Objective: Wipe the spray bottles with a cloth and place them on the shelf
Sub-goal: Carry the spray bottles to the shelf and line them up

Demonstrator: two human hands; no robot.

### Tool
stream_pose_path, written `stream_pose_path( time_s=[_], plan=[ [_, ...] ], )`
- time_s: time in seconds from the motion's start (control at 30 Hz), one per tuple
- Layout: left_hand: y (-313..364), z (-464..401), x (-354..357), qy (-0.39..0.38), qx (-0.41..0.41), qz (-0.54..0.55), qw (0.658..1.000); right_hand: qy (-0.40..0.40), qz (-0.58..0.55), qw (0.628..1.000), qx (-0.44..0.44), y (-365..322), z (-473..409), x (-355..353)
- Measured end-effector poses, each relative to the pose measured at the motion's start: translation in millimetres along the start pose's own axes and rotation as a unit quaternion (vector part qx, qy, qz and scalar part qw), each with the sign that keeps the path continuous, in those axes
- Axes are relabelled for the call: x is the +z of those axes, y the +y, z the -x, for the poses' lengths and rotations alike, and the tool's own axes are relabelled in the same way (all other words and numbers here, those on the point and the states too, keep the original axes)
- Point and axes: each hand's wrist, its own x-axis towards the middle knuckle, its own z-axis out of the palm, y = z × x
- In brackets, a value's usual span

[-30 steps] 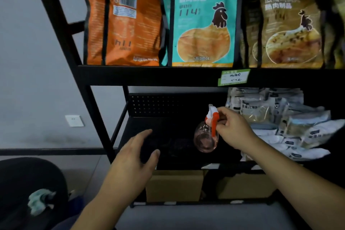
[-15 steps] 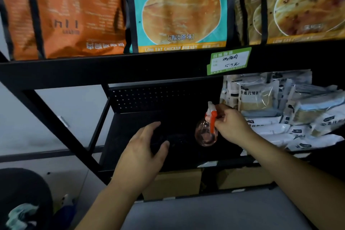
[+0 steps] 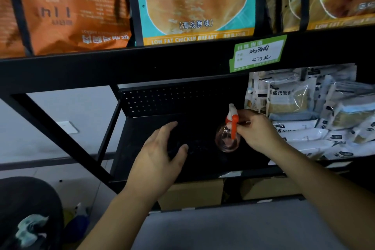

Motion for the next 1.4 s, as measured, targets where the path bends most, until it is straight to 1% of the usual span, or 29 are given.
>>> stream_pose_path(
  time_s=[0.1, 0.2, 0.4, 0.47, 0.6, 0.73, 0.83, 1.0, 1.17, 1.4],
  plan=[
    [3, 4, -6, 0.006, 0.000, 0.000, 1.000, -0.003, 0.008, 1.000, 0.004, -2, 7, -7],
    [8, 10, -14, 0.020, 0.008, 0.003, 1.000, 0.011, 0.007, 1.000, 0.003, -9, 21, -18],
    [18, 34, -38, 0.036, 0.018, 0.006, 0.999, 0.036, 0.023, 0.998, -0.042, -35, 58, -35],
    [19, 46, -48, 0.045, 0.016, 0.001, 0.999, 0.029, 0.020, 0.997, -0.061, -50, 71, -38],
    [15, 76, -76, 0.080, 0.002, -0.008, 0.997, -0.010, 0.025, 0.992, -0.123, -90, 101, -29],
    [-2, 108, -110, 0.112, -0.027, -0.006, 0.993, -0.055, 0.029, 0.985, -0.159, -127, 120, 3],
    [-20, 135, -137, 0.136, -0.051, -0.028, 0.989, -0.075, 0.028, 0.978, -0.194, -154, 129, 36],
    [-60, 183, -182, 0.174, -0.092, -0.061, 0.979, -0.121, 0.004, 0.968, -0.222, -197, 145, 92],
    [-99, 230, -218, 0.212, -0.138, -0.081, 0.964, -0.165, -0.002, 0.955, -0.248, -239, 160, 147],
    [-146, 292, -257, 0.244, -0.216, -0.095, 0.941, -0.246, -0.010, 0.926, -0.287, -289, 186, 236]
  ],
)
